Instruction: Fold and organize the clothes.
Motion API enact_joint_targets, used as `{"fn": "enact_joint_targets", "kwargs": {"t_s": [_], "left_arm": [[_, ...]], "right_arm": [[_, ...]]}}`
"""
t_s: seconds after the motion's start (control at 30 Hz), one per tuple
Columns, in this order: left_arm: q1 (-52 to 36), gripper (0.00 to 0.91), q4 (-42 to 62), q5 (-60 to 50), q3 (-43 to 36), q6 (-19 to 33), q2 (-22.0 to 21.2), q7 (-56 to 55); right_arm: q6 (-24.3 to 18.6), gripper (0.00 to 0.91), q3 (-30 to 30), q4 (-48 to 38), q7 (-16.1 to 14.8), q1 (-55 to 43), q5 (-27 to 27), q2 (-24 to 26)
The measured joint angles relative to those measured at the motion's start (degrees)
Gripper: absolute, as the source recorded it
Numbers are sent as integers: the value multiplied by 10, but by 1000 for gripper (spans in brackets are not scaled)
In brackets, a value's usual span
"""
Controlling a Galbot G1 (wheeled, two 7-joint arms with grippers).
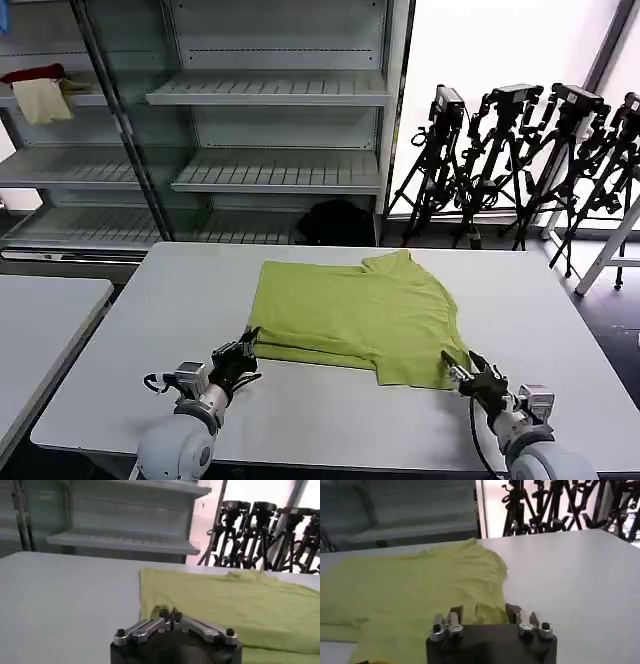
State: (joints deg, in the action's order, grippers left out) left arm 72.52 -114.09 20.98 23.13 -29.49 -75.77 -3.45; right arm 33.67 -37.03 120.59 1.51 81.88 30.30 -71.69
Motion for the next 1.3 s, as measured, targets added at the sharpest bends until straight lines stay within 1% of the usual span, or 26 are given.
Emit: {"fn": "enact_joint_targets", "kwargs": {"t_s": [0.2,0.23,0.27,0.3,0.33,0.37,0.4,0.43,0.47,0.5,0.53,0.57,0.9,1.3], "left_arm": [[2,0,-2,0,-4,1,-1,2],[2,0,-2,0,-4,2,-1,2],[2,0,-1,0,-5,2,-1,3],[2,0,0,0,-6,3,-2,3],[2,0,1,0,-6,3,-2,3],[1,0,2,0,-7,3,-2,3],[1,0,2,0,-8,3,-2,3],[1,0,2,0,-8,3,-3,3],[1,0,2,0,-9,3,-3,3],[1,0,2,0,-10,3,-3,3],[1,0,2,0,-10,3,-3,2],[1,0,2,0,-10,2,-3,2],[5,0,-1,-1,-5,-2,0,1],[4,0,-2,-1,-5,-2,0,1]], "right_arm": [[0,897,13,3,17,2,19,2],[0,836,15,2,20,1,21,2],[0,806,16,1,21,0,23,2],[0,615,17,0,23,-2,26,2],[0,534,18,-2,25,-4,28,2],[0,403,20,-3,28,-6,29,3],[0,343,22,-5,30,-8,31,3],[0,212,24,-6,32,-11,32,4],[0,161,25,-8,34,-13,34,5],[1,81,27,-9,36,-15,35,5],[1,50,29,-11,38,-18,36,6],[1,0,30,-13,39,-20,37,7],[1,0,38,-28,48,-35,42,13],[-1,0,27,-23,48,-40,42,8]]}}
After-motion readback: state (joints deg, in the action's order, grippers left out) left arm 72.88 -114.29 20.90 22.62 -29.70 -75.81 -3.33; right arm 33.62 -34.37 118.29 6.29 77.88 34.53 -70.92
